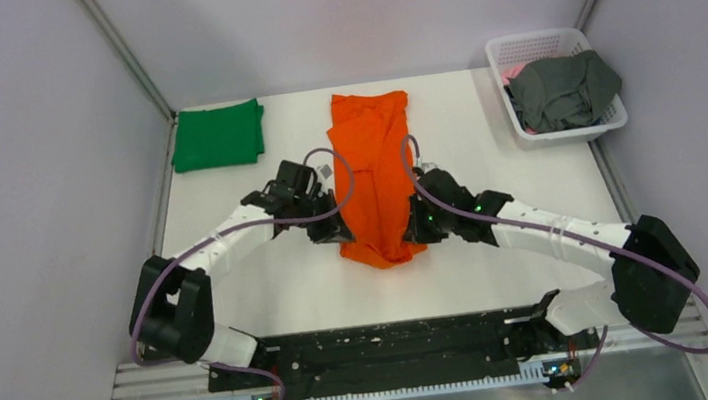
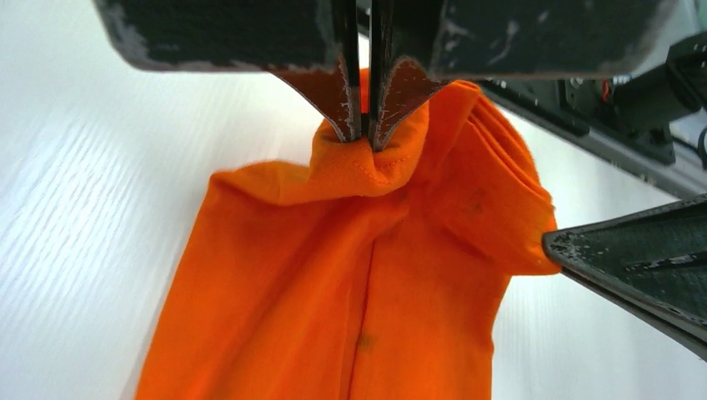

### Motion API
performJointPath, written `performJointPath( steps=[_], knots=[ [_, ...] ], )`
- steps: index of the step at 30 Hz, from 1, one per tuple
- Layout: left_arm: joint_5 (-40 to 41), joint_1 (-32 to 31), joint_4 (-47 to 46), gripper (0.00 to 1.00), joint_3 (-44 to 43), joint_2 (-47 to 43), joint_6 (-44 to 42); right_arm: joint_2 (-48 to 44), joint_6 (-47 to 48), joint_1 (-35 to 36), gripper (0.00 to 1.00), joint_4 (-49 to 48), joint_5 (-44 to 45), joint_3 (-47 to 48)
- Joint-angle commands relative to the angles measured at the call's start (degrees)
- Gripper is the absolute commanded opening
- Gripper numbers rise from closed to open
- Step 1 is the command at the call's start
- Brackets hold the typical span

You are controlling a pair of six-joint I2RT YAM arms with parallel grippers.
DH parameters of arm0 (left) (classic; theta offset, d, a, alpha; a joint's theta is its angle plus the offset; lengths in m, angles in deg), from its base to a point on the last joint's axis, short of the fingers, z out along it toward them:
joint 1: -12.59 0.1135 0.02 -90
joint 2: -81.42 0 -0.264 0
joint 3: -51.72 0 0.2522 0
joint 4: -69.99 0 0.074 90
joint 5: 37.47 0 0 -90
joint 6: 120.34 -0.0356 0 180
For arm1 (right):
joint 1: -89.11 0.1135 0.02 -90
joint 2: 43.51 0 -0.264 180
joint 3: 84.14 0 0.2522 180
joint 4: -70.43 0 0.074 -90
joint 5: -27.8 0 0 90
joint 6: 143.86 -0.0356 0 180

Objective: Fold and stack the t-shirts
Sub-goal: Fold the folded rectangular tshirt in 1/3 of the way

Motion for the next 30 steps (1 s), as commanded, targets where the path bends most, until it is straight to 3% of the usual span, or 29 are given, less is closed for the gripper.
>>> performJointPath(
  steps=[1,5,12,22,27,29,30],
  knots=[
    [-1.47,5.47,-3.85,0.00,-7.10,4.72,-0.20,3.16,8.09,-5.13,0.00,-6.99,0.74,5.78],
    [-3.17,8.99,-5.38,0.00,-14.62,12.62,0.99,8.28,11.17,-9.53,0.00,-9.42,0.73,12.03],
    [1.56,12.15,-2.46,0.00,-27.52,22.06,-0.44,16.90,14.26,-15.77,0.00,-11.60,-0.35,19.48],
    [8.21,13.85,1.30,0.00,-42.81,33.65,-3.18,28.38,17.11,-21.75,0.00,-13.19,-6.14,27.73],
    [7.79,14.28,3.13,0.00,-48.71,39.58,-3.18,34.25,17.79,-23.41,0.00,-13.86,-7.68,32.03],
    [7.83,14.28,3.78,0.08,-50.73,41.56,-3.75,36.39,17.80,-23.98,0.08,-13.85,-7.71,33.65],
    [8.32,14.35,4.78,0.16,-52.24,42.55,-3.86,37.29,17.93,-24.35,0.23,-13.94,-7.77,34.45]
  ],
)
